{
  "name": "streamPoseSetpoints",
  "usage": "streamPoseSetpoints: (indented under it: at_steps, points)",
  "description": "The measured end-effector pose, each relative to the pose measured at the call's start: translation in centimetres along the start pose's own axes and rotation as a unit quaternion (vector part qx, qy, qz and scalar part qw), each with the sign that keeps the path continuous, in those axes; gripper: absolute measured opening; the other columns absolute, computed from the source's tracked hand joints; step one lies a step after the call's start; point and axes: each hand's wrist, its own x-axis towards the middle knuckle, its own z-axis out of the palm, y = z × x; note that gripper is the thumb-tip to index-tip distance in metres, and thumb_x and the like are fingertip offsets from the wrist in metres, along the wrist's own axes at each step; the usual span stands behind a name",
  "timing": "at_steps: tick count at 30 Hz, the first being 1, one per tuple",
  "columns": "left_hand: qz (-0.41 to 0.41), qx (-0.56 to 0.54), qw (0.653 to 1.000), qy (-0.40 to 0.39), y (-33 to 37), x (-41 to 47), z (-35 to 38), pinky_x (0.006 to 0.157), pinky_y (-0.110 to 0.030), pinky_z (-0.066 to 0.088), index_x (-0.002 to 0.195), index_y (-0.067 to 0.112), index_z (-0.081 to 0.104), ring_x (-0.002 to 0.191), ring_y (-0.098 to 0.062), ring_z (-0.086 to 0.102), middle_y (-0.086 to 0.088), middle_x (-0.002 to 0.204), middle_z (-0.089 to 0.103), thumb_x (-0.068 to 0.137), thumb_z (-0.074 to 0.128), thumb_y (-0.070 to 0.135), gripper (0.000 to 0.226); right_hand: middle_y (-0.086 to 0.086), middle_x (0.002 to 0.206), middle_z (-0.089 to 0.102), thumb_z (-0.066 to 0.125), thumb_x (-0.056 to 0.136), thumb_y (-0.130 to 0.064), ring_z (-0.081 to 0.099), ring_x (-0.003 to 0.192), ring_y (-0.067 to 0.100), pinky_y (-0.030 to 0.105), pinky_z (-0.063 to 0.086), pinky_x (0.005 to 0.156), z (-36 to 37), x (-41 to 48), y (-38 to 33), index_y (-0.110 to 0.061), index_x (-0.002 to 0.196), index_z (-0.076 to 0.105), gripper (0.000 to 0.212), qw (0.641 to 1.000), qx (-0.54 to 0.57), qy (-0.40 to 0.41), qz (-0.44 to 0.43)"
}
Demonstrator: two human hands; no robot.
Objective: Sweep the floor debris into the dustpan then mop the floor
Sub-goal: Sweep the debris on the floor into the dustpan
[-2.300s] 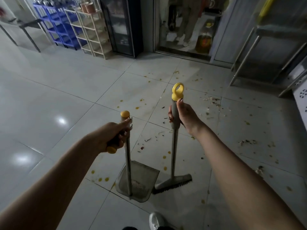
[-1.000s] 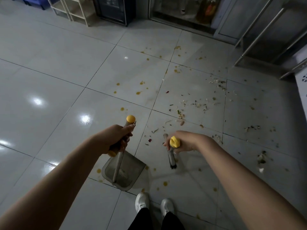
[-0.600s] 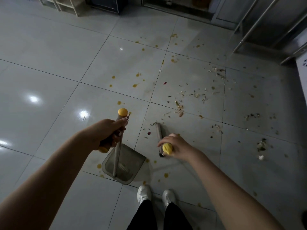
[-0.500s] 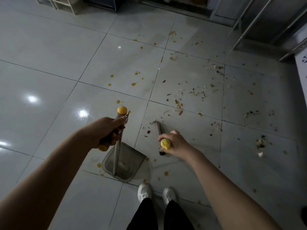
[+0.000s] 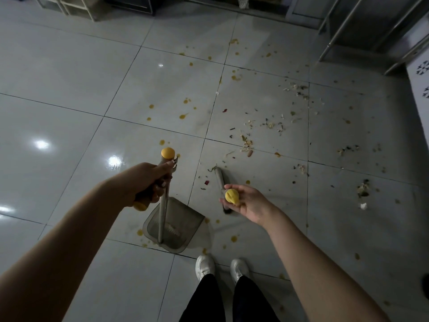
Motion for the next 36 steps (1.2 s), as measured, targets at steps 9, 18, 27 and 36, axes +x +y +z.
streamPoseSetpoints:
  at_steps: [9,18,27,36]
  points:
    - [-0.007,0.010,1.000,0.001,0.1,0.2,0.1,0.035,-0.019,0.038,0.091,0.005,0.054,0.037,-0.006,0.039,0.001,0.048,0.046,0.093,0.050,0.040,0.036,0.026,0.126,0.046,0.062,0.090,-0.013,0.054,0.100,0.034,0.033,0.059,0.050,2.1,0.1,-0.2,0.000,0.114,0.055,0.028,0.983,0.121,0.080,0.115]
    - [-0.001,0.030,1.000,-0.004,0.0,0.3,0.2,0.036,-0.019,0.037,0.084,0.007,0.053,0.038,-0.006,0.038,0.002,0.048,0.045,0.093,0.049,0.040,0.034,0.019,0.085,0.052,0.052,0.091,0.005,0.056,0.070,0.025,0.038,0.055,0.040,3.2,1.0,1.6,0.002,0.085,0.051,0.007,0.956,0.194,0.074,0.207]
    - [0.012,0.054,0.998,0.007,-0.4,0.2,-0.4,0.037,-0.020,0.037,0.092,0.004,0.055,0.038,-0.006,0.039,0.003,0.047,0.046,0.093,0.049,0.041,0.038,0.003,0.040,0.047,0.050,0.096,-0.013,0.047,0.033,0.010,0.016,0.042,0.040,1.1,0.2,2.4,-0.006,0.072,0.042,0.026,0.961,-0.057,0.079,0.260]
    - [0.043,0.043,0.998,0.024,0.1,-1.0,-1.5,0.038,-0.021,0.037,0.092,0.004,0.055,0.039,-0.007,0.038,0.002,0.050,0.044,0.092,0.049,0.045,0.041,0.004,0.036,0.045,0.050,0.096,-0.009,0.044,0.024,0.010,0.014,0.041,0.031,0.2,-0.6,0.6,-0.004,0.082,0.043,0.017,0.942,-0.152,0.056,0.295]
